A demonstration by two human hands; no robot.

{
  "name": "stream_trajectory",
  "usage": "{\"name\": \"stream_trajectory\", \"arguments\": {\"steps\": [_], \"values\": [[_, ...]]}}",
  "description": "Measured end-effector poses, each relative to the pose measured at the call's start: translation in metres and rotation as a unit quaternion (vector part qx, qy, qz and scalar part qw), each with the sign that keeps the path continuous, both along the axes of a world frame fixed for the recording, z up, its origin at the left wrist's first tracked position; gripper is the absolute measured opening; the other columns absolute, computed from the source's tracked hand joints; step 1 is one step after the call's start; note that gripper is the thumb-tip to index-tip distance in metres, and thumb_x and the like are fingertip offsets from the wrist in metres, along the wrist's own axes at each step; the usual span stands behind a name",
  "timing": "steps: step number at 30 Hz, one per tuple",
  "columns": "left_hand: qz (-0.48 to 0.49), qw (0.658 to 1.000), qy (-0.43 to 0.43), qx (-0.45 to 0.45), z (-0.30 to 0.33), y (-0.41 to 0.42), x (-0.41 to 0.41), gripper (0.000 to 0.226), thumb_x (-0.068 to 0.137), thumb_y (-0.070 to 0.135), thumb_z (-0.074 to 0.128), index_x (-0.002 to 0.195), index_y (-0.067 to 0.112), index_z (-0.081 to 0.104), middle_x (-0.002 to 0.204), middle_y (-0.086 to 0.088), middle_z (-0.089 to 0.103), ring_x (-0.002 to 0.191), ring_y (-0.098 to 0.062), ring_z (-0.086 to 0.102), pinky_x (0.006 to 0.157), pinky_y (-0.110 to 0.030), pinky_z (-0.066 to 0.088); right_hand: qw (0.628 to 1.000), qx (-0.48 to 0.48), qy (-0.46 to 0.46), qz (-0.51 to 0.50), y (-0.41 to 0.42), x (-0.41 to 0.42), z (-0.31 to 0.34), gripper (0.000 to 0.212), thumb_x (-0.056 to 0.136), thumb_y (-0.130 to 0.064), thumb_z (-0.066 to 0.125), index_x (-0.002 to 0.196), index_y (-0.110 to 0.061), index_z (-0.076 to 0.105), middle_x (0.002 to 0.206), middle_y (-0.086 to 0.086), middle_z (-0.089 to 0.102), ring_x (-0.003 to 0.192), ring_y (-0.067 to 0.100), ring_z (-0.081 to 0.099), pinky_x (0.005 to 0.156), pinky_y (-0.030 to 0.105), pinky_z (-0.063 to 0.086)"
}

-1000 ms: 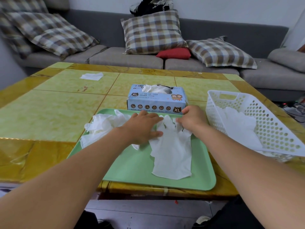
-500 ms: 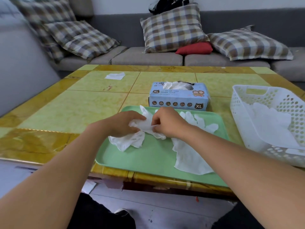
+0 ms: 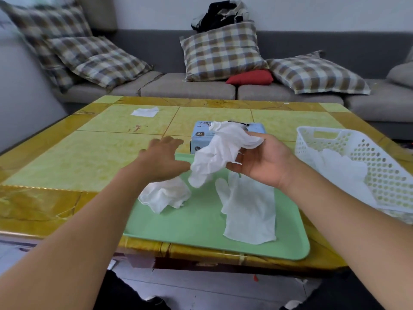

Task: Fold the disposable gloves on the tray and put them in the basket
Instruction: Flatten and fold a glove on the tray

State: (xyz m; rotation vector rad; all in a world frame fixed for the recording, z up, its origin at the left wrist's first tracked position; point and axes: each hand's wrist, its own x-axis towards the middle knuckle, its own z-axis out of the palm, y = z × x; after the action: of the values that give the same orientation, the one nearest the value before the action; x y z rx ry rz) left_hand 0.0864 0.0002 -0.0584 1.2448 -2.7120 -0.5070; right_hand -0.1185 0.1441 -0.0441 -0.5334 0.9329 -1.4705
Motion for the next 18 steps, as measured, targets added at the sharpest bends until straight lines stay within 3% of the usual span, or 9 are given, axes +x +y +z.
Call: {"name": "stream_trajectory", "arguments": {"steps": [3, 6, 8, 10, 11, 14, 16, 18], "values": [[-0.085, 0.978, 0.147, 0.119, 0.021, 0.031, -0.011, 0.097, 0.063, 0.043, 0.068, 0.153, 0.039, 0.032, 0.158, 0.012, 0.035, 0.143, -0.013, 0.033, 0.114, -0.039, 0.034, 0.998, 0.005, -0.057, 0.005, 0.004, -0.005, -0.002, 0.062, 0.099, -0.054, 0.048, 0.141, -0.010, 0.057, 0.143, 0.013, 0.058, 0.129, 0.031, 0.057, 0.100, 0.047, 0.050], [-0.176, 0.959, 0.179, 0.131, 0.018, 0.053, -0.025, 0.085, 0.067, 0.051, 0.087, 0.139, 0.048, 0.043, 0.136, 0.030, 0.052, 0.125, 0.006, 0.050, 0.103, -0.023, 0.044, 0.998, -0.023, -0.041, 0.032, 0.009, -0.005, 0.000, 0.077, 0.089, -0.066, 0.055, 0.140, -0.007, 0.058, 0.142, 0.016, 0.059, 0.128, 0.033, 0.057, 0.105, 0.045, 0.047], [-0.162, 0.952, 0.236, 0.107, 0.014, 0.059, -0.040, 0.064, 0.072, 0.058, 0.082, 0.127, 0.038, 0.058, 0.117, 0.023, 0.067, 0.108, 0.001, 0.063, 0.092, -0.025, 0.052, 0.997, -0.051, -0.043, 0.044, 0.013, -0.004, 0.002, 0.080, 0.085, -0.062, 0.063, 0.141, -0.006, 0.056, 0.141, 0.017, 0.058, 0.123, 0.033, 0.060, 0.096, 0.041, 0.055], [-0.132, 0.935, 0.310, 0.110, 0.017, 0.065, -0.052, 0.027, 0.088, 0.047, 0.072, 0.109, 0.031, 0.069, 0.095, 0.018, 0.074, 0.089, 0.000, 0.069, 0.077, -0.024, 0.055, 0.996, -0.058, -0.053, 0.043, 0.018, -0.004, 0.005, 0.080, 0.085, -0.058, 0.065, 0.141, -0.002, 0.055, 0.128, 0.018, 0.063, 0.104, 0.028, 0.068, 0.086, 0.038, 0.059], [-0.112, 0.924, 0.343, 0.125, 0.019, 0.066, -0.055, 0.014, 0.096, 0.039, 0.065, 0.100, 0.028, 0.072, 0.086, 0.020, 0.075, 0.080, 0.002, 0.069, 0.071, -0.021, 0.053, 0.997, -0.054, -0.037, 0.044, 0.020, -0.003, 0.008, 0.077, 0.086, -0.057, 0.063, 0.138, -0.001, 0.057, 0.121, 0.018, 0.067, 0.099, 0.026, 0.071, 0.088, 0.038, 0.060], [-0.065, 0.888, 0.403, 0.211, 0.024, 0.065, -0.062, 0.026, 0.104, 0.027, 0.053, 0.093, 0.022, 0.076, 0.083, 0.012, 0.076, 0.074, -0.006, 0.068, 0.069, -0.023, 0.051, 0.988, 0.004, 0.153, -0.010, 0.022, -0.005, 0.009, 0.068, 0.081, -0.054, 0.069, 0.129, -0.006, 0.063, 0.108, 0.013, 0.071, 0.093, 0.024, 0.072, 0.082, 0.036, 0.061], [-0.047, 0.860, 0.417, 0.290, 0.028, 0.063, -0.063, 0.026, 0.101, 0.028, 0.053, 0.104, 0.019, 0.077, 0.098, -0.002, 0.078, 0.088, -0.020, 0.072, 0.074, -0.035, 0.054, 0.948, 0.015, 0.309, -0.073, 0.023, -0.009, 0.007, 0.073, 0.068, -0.048, 0.083, 0.131, -0.017, 0.060, 0.096, 0.002, 0.065, 0.082, 0.016, 0.066, 0.073, 0.030, 0.057], [-0.049, 0.839, 0.406, 0.360, 0.029, 0.064, -0.065, 0.030, 0.103, 0.027, 0.049, 0.115, 0.016, 0.074, 0.108, -0.008, 0.077, 0.099, -0.026, 0.073, 0.080, -0.039, 0.057, 0.913, -0.018, 0.400, -0.080, 0.026, -0.016, 0.004, 0.086, 0.060, -0.042, 0.091, 0.136, -0.028, 0.056, 0.102, -0.006, 0.060, 0.090, 0.011, 0.063, 0.079, 0.024, 0.053]]}}
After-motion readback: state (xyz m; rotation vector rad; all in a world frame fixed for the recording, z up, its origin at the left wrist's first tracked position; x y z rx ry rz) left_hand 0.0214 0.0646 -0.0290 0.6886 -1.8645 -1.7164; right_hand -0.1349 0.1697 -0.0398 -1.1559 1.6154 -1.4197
